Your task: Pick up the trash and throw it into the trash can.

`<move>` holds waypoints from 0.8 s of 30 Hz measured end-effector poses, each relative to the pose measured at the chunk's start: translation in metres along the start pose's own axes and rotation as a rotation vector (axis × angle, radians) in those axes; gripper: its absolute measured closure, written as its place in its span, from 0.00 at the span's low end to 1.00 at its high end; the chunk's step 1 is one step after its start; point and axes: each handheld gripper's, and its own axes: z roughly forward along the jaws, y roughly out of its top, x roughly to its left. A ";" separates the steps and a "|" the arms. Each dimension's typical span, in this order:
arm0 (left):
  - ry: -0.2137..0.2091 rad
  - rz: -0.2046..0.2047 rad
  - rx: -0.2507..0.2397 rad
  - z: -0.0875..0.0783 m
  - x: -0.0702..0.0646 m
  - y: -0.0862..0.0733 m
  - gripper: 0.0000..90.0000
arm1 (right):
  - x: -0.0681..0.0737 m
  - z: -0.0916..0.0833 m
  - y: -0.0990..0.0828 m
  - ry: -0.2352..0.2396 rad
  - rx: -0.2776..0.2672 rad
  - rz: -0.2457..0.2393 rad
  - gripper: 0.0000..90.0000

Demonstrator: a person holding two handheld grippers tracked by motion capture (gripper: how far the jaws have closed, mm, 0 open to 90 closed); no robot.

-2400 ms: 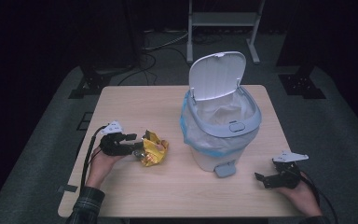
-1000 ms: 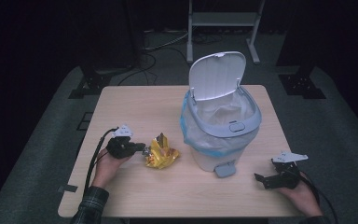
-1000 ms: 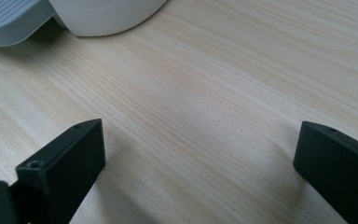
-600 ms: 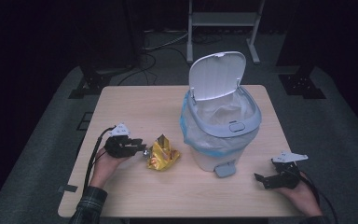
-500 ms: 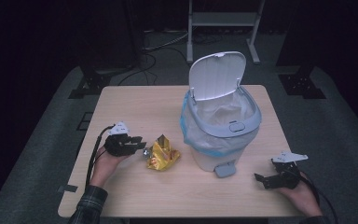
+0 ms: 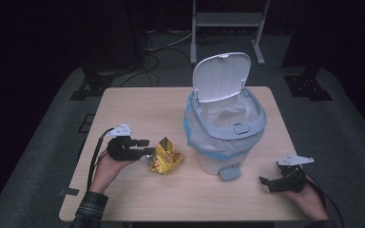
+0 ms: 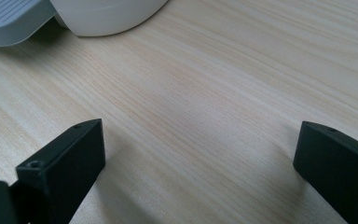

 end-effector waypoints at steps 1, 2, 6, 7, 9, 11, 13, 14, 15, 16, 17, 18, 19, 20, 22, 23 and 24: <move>-0.002 0.003 0.009 0.001 -0.003 -0.001 0.60 | 0.000 0.000 0.000 0.000 0.000 0.000 0.01; -0.006 0.004 0.031 0.003 -0.007 -0.003 0.61 | 0.000 0.000 0.000 0.000 0.000 0.000 0.01; -0.048 -0.001 0.052 0.009 -0.018 -0.011 0.68 | 0.000 0.000 0.000 0.000 0.000 -0.001 0.01; -0.057 0.000 0.053 0.011 -0.021 -0.012 0.69 | 0.000 0.000 0.000 0.000 0.000 0.000 0.01; -0.035 0.020 0.072 0.018 -0.023 -0.012 0.69 | 0.000 0.000 0.000 0.000 0.000 0.000 0.01; -0.027 0.022 0.075 0.024 -0.020 -0.010 0.69 | 0.000 0.000 0.000 0.000 0.000 0.000 0.01; -0.014 0.024 0.077 0.030 -0.014 -0.006 0.69 | 0.000 0.000 0.000 0.000 0.000 -0.001 0.01; -0.012 0.023 0.075 0.033 -0.011 -0.004 0.69 | 0.000 0.000 0.000 0.000 0.000 0.000 0.01; -0.001 0.026 0.067 0.035 -0.007 -0.002 0.69 | 0.000 0.000 0.000 0.000 0.000 0.000 0.01; 0.007 0.027 0.067 0.038 -0.003 0.000 0.69 | 0.000 0.000 0.000 0.000 0.000 -0.001 0.01; 0.017 0.030 0.072 0.040 0.000 0.002 0.68 | 0.000 0.000 0.000 0.000 0.000 -0.001 0.01; 0.029 0.032 0.068 0.042 0.004 0.004 0.68 | 0.000 0.000 0.000 0.000 -0.001 0.000 0.01; 0.035 0.033 0.062 0.044 0.007 0.005 0.67 | 0.000 0.000 0.000 0.000 -0.001 0.000 0.01; 0.045 0.033 0.053 0.045 0.010 0.007 0.67 | 0.000 0.000 0.000 0.000 -0.001 0.000 0.01; 0.058 0.031 0.040 0.047 0.016 0.011 0.67 | 0.000 0.000 0.000 0.000 -0.001 0.000 0.01; 0.063 0.026 0.033 0.048 0.018 0.013 0.67 | 0.000 0.000 0.000 0.000 -0.001 0.000 0.01; 0.071 0.029 0.025 0.049 0.021 0.015 0.66 | 0.000 0.000 0.000 0.000 -0.001 -0.001 0.01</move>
